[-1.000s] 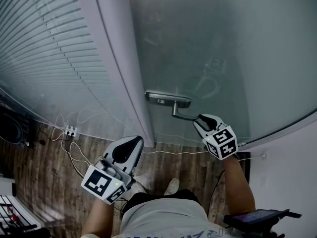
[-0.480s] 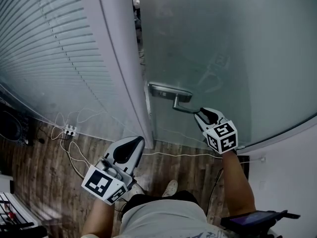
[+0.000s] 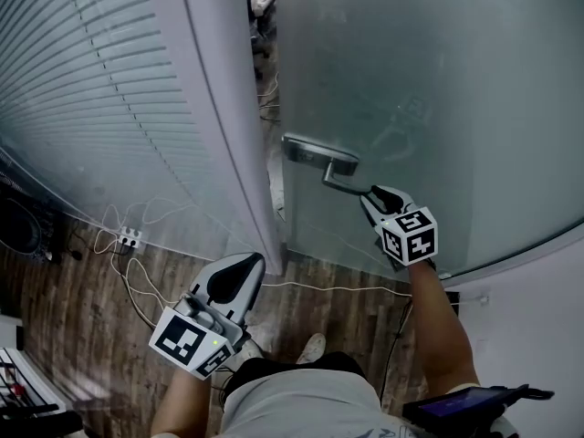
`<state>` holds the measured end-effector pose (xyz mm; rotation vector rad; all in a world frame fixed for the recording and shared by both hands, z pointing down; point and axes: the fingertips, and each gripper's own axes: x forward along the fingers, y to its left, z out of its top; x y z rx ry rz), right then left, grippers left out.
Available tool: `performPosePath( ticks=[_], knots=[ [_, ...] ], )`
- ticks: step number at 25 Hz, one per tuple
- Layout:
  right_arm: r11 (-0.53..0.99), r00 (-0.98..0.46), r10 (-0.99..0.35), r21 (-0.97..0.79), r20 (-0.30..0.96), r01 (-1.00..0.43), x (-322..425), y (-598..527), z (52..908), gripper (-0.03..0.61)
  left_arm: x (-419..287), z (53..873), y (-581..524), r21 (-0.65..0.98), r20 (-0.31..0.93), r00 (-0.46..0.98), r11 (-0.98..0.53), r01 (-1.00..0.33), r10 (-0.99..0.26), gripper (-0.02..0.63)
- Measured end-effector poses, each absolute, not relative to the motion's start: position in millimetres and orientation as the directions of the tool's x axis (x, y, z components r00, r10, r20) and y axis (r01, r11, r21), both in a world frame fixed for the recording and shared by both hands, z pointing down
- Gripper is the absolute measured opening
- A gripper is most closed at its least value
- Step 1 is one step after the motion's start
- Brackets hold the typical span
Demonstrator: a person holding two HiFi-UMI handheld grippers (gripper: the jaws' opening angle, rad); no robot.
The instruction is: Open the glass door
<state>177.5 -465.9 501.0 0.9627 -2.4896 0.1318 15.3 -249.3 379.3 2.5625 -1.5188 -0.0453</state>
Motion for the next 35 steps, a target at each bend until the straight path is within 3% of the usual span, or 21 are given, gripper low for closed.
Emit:
performPosePath(
  ticks=[35],
  knots=[
    [0.637,-0.538,-0.725,0.120,0.429,-0.762,188.0,-580.7,482.5,0.123,-2.5,370.0,-267.5,0.175,0.074,0.412,-0.395,-0.902,-0.908,0.000]
  ],
)
